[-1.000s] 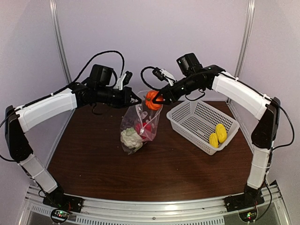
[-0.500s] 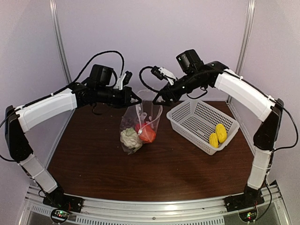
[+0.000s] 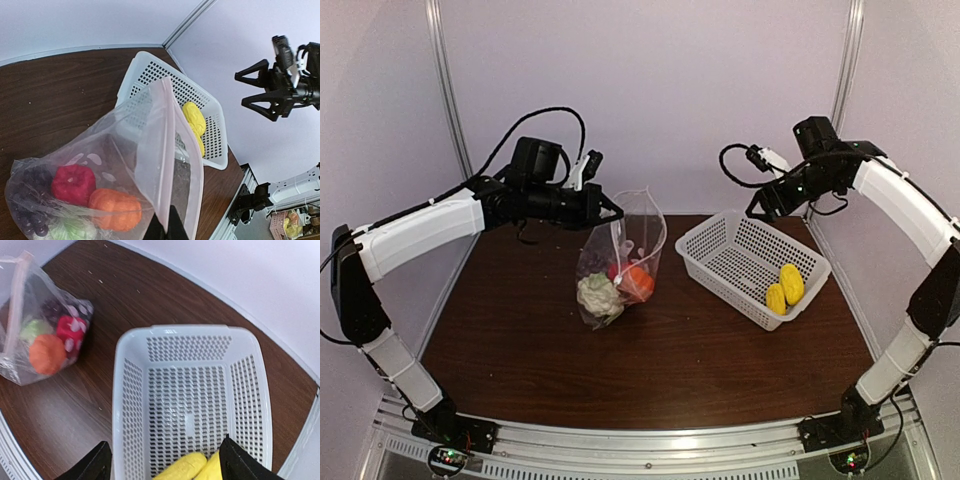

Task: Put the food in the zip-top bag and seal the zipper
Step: Pick up the fake fruit from the bin, then place the fake fruit in the zipper food storage bag.

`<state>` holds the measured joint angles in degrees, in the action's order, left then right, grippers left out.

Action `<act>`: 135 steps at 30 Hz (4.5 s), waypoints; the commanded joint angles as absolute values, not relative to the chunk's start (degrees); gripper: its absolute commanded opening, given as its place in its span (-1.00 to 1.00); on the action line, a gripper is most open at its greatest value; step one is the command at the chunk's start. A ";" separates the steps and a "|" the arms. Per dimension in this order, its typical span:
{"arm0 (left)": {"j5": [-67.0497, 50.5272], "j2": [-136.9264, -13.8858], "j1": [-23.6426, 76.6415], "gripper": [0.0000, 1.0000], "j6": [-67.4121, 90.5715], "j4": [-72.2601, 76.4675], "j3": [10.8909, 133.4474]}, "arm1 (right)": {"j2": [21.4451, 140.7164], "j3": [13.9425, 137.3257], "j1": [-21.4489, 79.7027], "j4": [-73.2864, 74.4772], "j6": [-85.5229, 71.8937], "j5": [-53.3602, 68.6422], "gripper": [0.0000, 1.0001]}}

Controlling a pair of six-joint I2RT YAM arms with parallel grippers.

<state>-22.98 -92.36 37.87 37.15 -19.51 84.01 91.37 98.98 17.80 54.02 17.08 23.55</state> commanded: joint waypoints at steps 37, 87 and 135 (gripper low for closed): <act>-22.99 -89.65 37.53 -1.00 36.64 -16.31 78.31 | 111.05 81.47 2.18 52.26 10.62 12.12 0.27; -25.41 -92.48 37.53 -1.00 38.97 -14.01 82.33 | 95.09 100.17 38.27 35.83 13.69 39.86 -0.18; -18.03 -88.13 37.53 -1.00 46.58 -9.29 78.38 | 104.56 103.18 45.11 29.01 -6.19 15.03 0.51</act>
